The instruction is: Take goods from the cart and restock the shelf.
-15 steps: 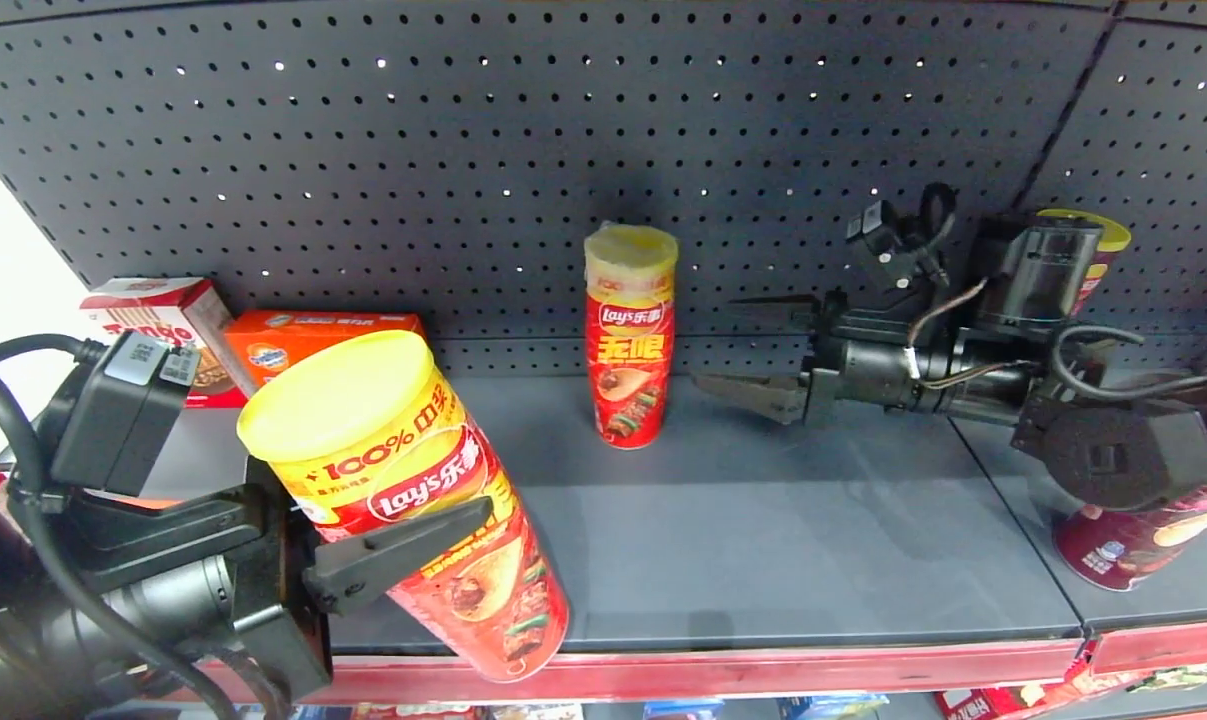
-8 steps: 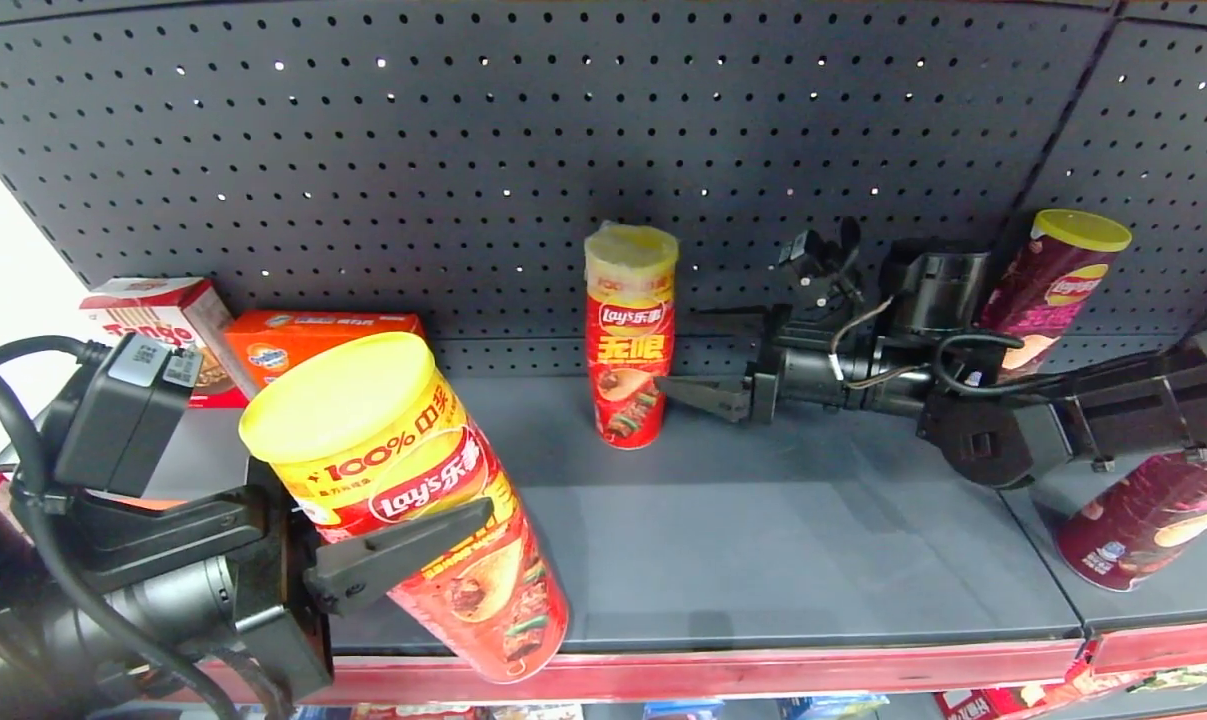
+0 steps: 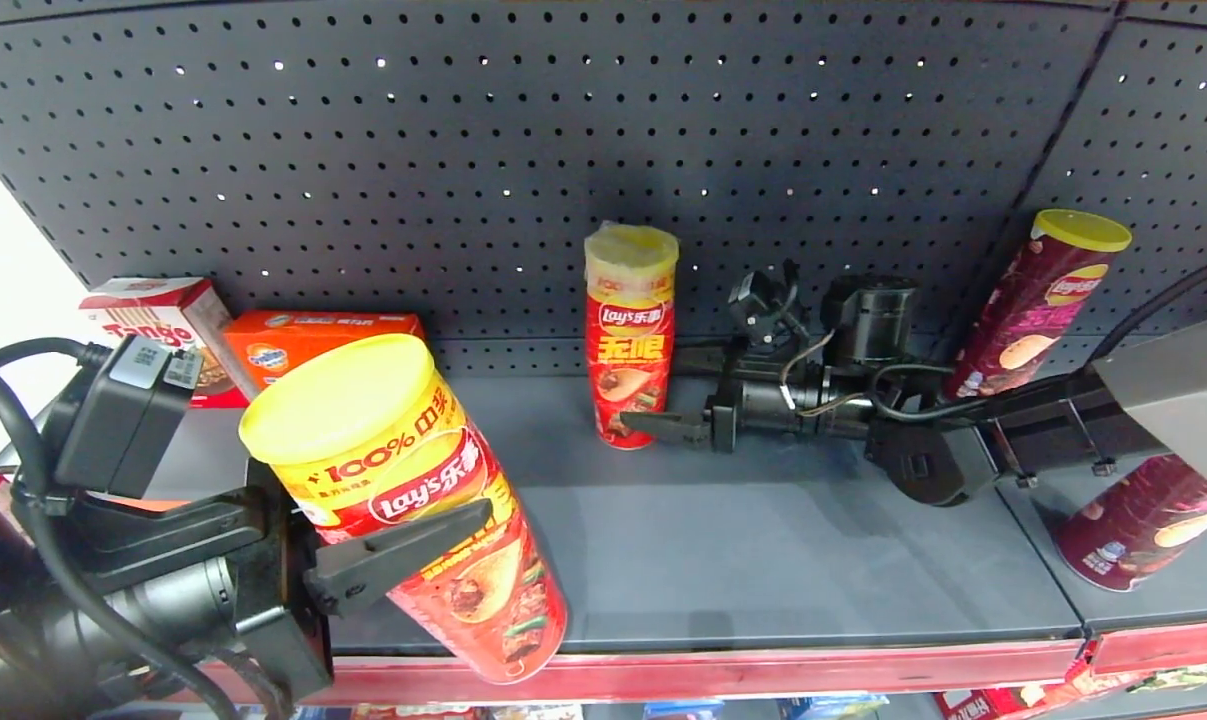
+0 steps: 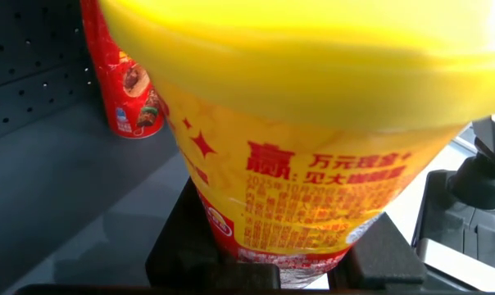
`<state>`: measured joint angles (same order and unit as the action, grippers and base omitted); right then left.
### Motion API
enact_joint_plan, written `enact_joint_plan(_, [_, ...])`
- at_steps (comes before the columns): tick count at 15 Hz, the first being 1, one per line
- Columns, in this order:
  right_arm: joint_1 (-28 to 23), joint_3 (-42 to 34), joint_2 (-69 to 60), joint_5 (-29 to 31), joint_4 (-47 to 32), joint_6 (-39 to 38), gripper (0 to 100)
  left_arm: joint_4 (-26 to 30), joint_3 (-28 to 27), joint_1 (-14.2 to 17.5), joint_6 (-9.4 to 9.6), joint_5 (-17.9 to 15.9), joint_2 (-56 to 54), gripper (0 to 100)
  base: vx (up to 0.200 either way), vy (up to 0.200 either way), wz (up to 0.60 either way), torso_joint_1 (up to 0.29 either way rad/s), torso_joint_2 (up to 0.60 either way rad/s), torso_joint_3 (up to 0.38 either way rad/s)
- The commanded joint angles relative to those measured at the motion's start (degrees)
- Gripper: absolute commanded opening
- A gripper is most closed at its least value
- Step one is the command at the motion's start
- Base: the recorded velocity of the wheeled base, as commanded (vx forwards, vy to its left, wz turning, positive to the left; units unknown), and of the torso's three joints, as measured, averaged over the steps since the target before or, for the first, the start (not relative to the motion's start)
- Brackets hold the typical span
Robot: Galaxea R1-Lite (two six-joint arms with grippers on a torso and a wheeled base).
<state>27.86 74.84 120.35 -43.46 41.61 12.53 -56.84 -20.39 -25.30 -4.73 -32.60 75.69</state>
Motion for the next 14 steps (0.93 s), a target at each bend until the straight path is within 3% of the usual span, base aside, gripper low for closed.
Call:
enact_joint_plan(1, [0.09, -0.31, -0.55, 0.04, -0.12, 0.04, 100, -0.02, -0.08, -0.02, -0.02, -0.01, -0.02, 0, 0.000, 0.000, 0.00, 0.000, 0.00, 0.000])
enact_joint_plan(5, [0.09, -0.13, -0.73, 0.83, -0.12, -0.05, 100, -0.02, 0.18, -0.02, -0.02, -0.01, -0.28, 0, 0.000, 0.000, 0.00, 0.000, 0.00, 0.000])
enact_joint_plan(14, [0.80, 9.80, 6.48, 0.39, -0.21, -0.40, 100, 0.07, 0.18, -0.02, -0.10, -0.01, -0.02, 0, 0.000, 0.000, 0.00, 0.000, 0.00, 0.000])
